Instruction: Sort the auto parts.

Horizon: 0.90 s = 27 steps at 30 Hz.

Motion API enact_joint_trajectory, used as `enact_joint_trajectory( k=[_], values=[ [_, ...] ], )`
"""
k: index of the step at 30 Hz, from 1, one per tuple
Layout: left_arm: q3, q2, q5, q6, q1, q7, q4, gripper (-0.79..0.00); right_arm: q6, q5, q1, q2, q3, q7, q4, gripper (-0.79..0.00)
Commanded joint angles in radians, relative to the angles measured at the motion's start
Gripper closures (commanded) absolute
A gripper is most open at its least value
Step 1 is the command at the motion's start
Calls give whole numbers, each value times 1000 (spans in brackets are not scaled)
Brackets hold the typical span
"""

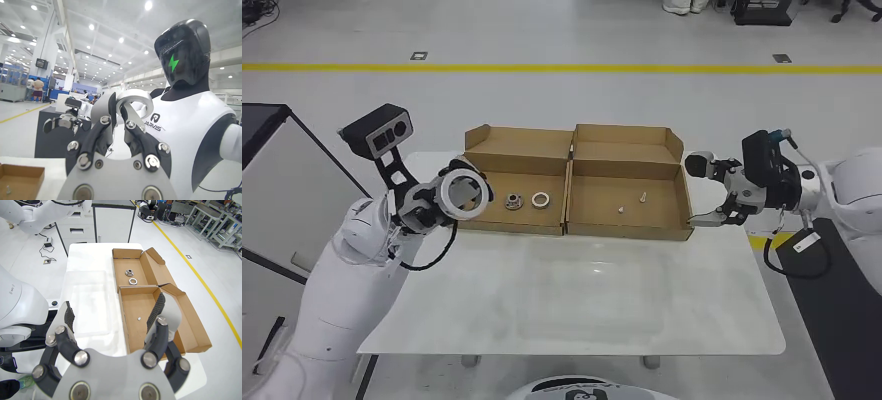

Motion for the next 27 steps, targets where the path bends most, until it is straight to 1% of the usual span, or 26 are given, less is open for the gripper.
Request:
enact_joint_trajectory(
  k=[1, 6, 13, 27],
  values=[
    [2, 4, 2, 0, -3, 0, 1, 0, 0, 0, 0, 0, 0, 0, 0, -785],
    [10, 10, -18, 0, -9, 0, -3, 0, 0, 0, 0, 0, 0, 0, 0, -785],
    [4, 3, -157, 0, -7, 0, -35, 0, 0, 0, 0, 0, 0, 0, 0, -785],
    [1, 2, -153, 0, -3, 0, -37, 0, 0, 0, 0, 0, 0, 0, 0, -785]
  ],
)
